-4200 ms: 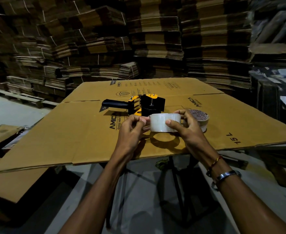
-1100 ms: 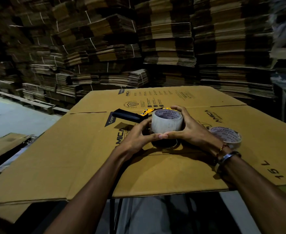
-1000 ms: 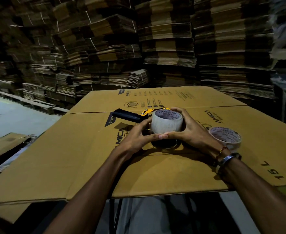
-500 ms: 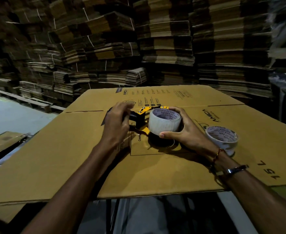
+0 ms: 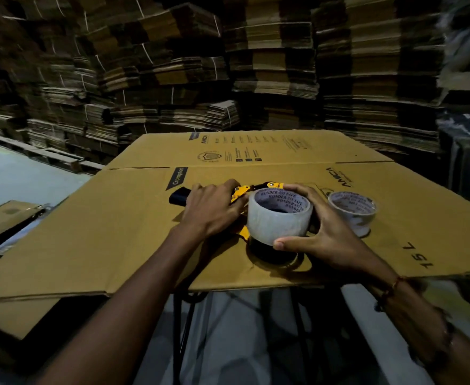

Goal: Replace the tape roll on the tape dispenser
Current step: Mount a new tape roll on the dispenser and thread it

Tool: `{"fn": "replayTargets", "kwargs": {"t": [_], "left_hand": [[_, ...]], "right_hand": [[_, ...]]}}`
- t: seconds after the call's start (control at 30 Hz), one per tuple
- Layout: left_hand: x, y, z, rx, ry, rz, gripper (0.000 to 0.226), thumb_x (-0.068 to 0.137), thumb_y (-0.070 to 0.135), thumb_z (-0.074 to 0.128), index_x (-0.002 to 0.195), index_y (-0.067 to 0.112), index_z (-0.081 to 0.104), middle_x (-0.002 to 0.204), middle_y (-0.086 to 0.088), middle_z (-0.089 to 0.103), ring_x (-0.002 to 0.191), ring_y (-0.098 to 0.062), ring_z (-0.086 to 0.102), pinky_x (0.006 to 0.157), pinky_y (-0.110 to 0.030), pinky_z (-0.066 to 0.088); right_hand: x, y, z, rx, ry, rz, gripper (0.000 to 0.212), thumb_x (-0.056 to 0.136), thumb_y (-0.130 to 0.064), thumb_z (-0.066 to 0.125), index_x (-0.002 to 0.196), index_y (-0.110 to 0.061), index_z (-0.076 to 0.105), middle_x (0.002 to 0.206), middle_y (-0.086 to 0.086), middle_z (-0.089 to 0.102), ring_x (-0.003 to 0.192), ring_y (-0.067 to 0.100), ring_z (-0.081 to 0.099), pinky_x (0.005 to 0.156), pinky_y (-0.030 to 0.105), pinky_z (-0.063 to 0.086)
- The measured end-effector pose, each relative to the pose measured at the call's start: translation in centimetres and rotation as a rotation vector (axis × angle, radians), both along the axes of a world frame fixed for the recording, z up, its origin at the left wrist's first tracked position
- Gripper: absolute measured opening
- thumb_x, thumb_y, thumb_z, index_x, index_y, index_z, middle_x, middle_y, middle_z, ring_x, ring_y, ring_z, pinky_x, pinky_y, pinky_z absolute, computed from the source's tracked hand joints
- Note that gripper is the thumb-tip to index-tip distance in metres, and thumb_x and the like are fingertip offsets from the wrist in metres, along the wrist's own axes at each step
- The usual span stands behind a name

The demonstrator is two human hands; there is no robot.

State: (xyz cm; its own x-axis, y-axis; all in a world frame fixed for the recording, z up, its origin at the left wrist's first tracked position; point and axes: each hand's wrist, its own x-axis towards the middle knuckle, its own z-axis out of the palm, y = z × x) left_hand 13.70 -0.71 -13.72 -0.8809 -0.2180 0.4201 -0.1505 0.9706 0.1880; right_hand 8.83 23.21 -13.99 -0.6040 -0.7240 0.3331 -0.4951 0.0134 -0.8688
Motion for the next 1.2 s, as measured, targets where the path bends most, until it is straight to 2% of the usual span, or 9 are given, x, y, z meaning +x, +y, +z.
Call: {"fn": "replayTargets", "kwargs": {"t": [0.13,0.27,0.43,0.57,0.67,0.77,0.83,0.97,1.2], "left_hand": [[0.4,0.3,-0.3,0.026,0.012,0.022,0.048,0.098,0.054,0.035,0.125,0.020,0.056,0.102,-0.011,0.073,0.097,-0.032,0.065,0.098,-0.046,0.037],[0.4,0.4,-0.5,0.033,0.002,0.032,0.058,0.090,0.057,0.028,0.126,0.021,0.056,0.102,-0.010,0.073,0.097,-0.031,0.066,0.097,-0.045,0.038],[0.4,0.3,-0.6,0.041,0.008,0.040,0.062,0.086,0.057,0.026,0.127,0.022,0.055,0.103,-0.011,0.073,0.096,-0.032,0.066,0.097,-0.045,0.038],[0.5,0.2,-0.6,0.045,0.018,0.032,0.044,0.098,0.051,0.039,0.126,0.021,0.055,0.101,-0.011,0.073,0.094,-0.032,0.065,0.095,-0.045,0.038],[0.6,0.4,-0.5,0.047,0.012,0.032,0.042,0.100,0.049,0.042,0.128,0.020,0.054,0.104,-0.011,0.073,0.096,-0.032,0.065,0.096,-0.044,0.037],[0.6,0.5,-0.3,0.048,0.000,0.038,0.041,0.101,0.046,0.042,0.129,0.019,0.054,0.107,-0.012,0.072,0.100,-0.032,0.064,0.098,-0.045,0.037],[0.6,0.6,-0.2,0.044,0.000,0.044,0.040,0.100,0.045,0.043,0.129,0.020,0.054,0.107,-0.012,0.072,0.101,-0.033,0.064,0.098,-0.045,0.037],[0.5,0.8,-0.3,0.026,0.005,0.061,0.039,0.100,0.045,0.043,0.128,0.021,0.055,0.104,-0.010,0.073,0.098,-0.032,0.064,0.098,-0.044,0.037],[0.7,0.8,-0.3,0.058,0.016,0.063,0.040,0.099,0.046,0.045,0.128,0.020,0.056,0.103,-0.011,0.073,0.098,-0.034,0.064,0.098,-0.045,0.036]], "right_hand": [[0.4,-0.2,-0.5,-0.025,0.043,-0.044,0.094,0.065,-0.022,0.094,0.143,-0.032,0.044,0.139,-0.012,0.058,0.126,0.005,0.059,0.103,0.029,0.052],[0.7,-0.2,-0.6,-0.027,0.056,-0.073,0.096,0.063,-0.028,0.095,0.144,-0.033,0.042,0.137,-0.016,0.058,0.125,0.003,0.059,0.107,0.035,0.051],[1.3,-0.3,-0.8,-0.012,0.121,-0.113,0.100,0.060,-0.044,0.094,0.143,-0.038,0.039,0.136,-0.022,0.056,0.125,-0.003,0.056,0.108,0.028,0.049],[1.5,-0.2,-1.0,0.012,0.166,-0.115,0.104,0.057,-0.054,0.089,0.145,-0.039,0.037,0.136,-0.026,0.054,0.127,-0.002,0.055,0.108,0.029,0.048],[1.7,-0.2,-1.1,0.018,0.193,-0.125,0.107,0.056,-0.057,0.088,0.147,-0.037,0.035,0.136,-0.028,0.053,0.127,-0.005,0.053,0.108,0.025,0.046],[1.5,-0.2,-1.2,0.003,0.164,-0.127,0.107,0.057,-0.051,0.094,0.146,-0.034,0.038,0.134,-0.028,0.055,0.125,-0.008,0.054,0.108,0.021,0.046],[1.0,-0.2,-1.2,-0.002,0.126,-0.115,0.102,0.059,-0.045,0.095,0.145,-0.036,0.040,0.135,-0.020,0.058,0.126,-0.003,0.056,0.109,0.027,0.047],[0.5,-0.1,-1.1,0.015,0.111,-0.085,0.099,0.058,-0.048,0.092,0.143,-0.040,0.041,0.138,-0.015,0.058,0.129,0.004,0.056,0.109,0.033,0.048],[0.2,0.1,-0.4,0.056,0.086,-0.023,0.095,0.063,-0.035,0.095,0.142,-0.038,0.042,0.134,-0.020,0.060,0.126,-0.001,0.058,0.106,0.025,0.049]]}}
